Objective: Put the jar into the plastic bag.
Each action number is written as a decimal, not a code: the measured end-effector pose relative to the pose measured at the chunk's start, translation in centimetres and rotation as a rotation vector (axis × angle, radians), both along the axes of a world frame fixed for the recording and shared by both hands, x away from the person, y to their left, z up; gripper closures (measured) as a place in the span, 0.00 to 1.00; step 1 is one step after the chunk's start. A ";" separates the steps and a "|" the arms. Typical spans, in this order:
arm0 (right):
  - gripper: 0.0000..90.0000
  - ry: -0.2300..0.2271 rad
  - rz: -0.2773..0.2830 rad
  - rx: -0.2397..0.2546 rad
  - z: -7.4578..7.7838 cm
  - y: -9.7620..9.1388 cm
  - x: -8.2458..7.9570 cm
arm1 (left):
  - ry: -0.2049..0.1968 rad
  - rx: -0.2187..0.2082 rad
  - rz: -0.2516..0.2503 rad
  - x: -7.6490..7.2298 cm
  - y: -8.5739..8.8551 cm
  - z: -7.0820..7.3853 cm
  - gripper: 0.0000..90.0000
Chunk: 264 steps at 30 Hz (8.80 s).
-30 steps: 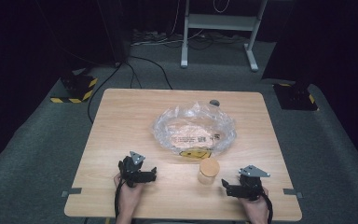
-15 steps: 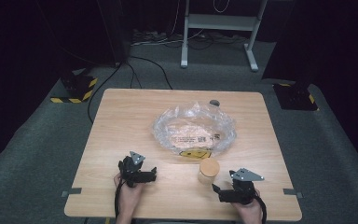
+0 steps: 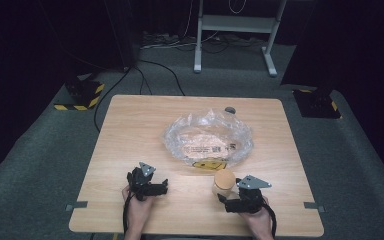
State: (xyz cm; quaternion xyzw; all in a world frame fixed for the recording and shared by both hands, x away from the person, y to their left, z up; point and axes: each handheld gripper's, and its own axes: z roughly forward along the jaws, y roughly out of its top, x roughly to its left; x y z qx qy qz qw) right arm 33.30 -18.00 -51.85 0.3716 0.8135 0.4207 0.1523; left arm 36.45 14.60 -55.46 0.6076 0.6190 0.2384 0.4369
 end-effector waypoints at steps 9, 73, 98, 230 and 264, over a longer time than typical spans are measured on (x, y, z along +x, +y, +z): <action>0.16 -0.012 -0.010 -0.007 0.2 0.9 0.6 | 0.000 0.000 0.000 0.0 0.0 0.0 0.03; 0.28 -0.106 0.008 0.011 5.8 0.6 4.5 | -0.001 0.001 0.003 0.0 0.0 0.0 0.03; 0.28 -0.103 -0.038 0.051 8.0 0.6 8.3 | 0.000 0.005 0.000 0.0 0.0 0.0 0.03; 0.18 -0.127 -0.037 0.049 5.3 1.3 13.7 | 0.000 0.006 0.000 0.0 0.0 0.0 0.03; 0.18 -0.164 -0.013 0.126 7.2 -0.9 10.9 | -0.001 0.005 0.001 0.0 0.0 0.0 0.03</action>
